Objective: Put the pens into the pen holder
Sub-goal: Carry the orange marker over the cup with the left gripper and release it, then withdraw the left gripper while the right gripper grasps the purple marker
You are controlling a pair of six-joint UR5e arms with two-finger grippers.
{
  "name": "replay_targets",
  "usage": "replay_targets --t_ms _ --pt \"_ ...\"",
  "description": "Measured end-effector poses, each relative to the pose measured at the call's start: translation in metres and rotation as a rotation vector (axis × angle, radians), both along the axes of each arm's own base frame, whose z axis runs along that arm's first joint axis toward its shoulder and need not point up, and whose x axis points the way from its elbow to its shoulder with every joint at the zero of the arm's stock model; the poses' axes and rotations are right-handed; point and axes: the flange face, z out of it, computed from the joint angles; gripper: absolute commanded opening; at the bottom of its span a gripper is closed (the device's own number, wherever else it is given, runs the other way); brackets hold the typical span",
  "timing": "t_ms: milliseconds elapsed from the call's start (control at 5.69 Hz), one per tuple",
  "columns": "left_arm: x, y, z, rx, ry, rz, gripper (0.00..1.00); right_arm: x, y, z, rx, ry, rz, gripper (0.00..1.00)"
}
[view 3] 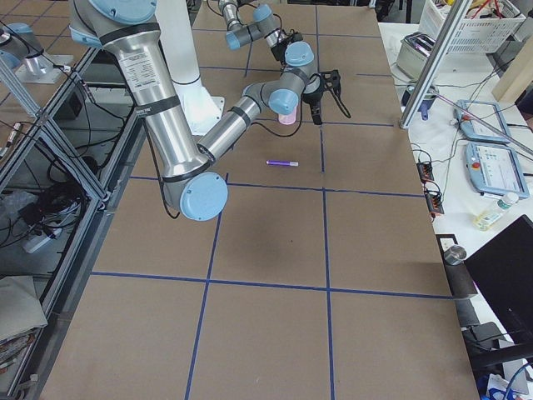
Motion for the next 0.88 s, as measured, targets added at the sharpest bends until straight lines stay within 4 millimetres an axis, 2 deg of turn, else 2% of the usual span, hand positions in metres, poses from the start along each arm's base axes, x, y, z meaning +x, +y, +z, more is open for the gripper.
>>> replay_targets --t_ms 176,352,527,703,879 --pt "0.011 0.004 0.007 0.016 0.016 -0.039 0.12 0.0 0.0 0.001 0.001 0.002 0.0 0.99" --pt "0.017 0.005 0.011 0.023 0.028 -0.051 0.46 0.0 0.0 0.001 0.001 0.002 0.0 0.99" --pt "0.018 0.004 0.013 0.027 0.03 -0.054 0.76 0.0 0.0 0.001 0.002 0.002 0.0 0.99" --pt "0.018 0.004 0.016 0.031 0.022 -0.054 0.91 0.0 0.0 0.002 0.001 0.002 -0.001 0.99" --pt "0.016 0.005 0.018 0.034 0.018 -0.053 0.92 0.0 0.0 0.004 -0.002 0.003 -0.003 0.99"
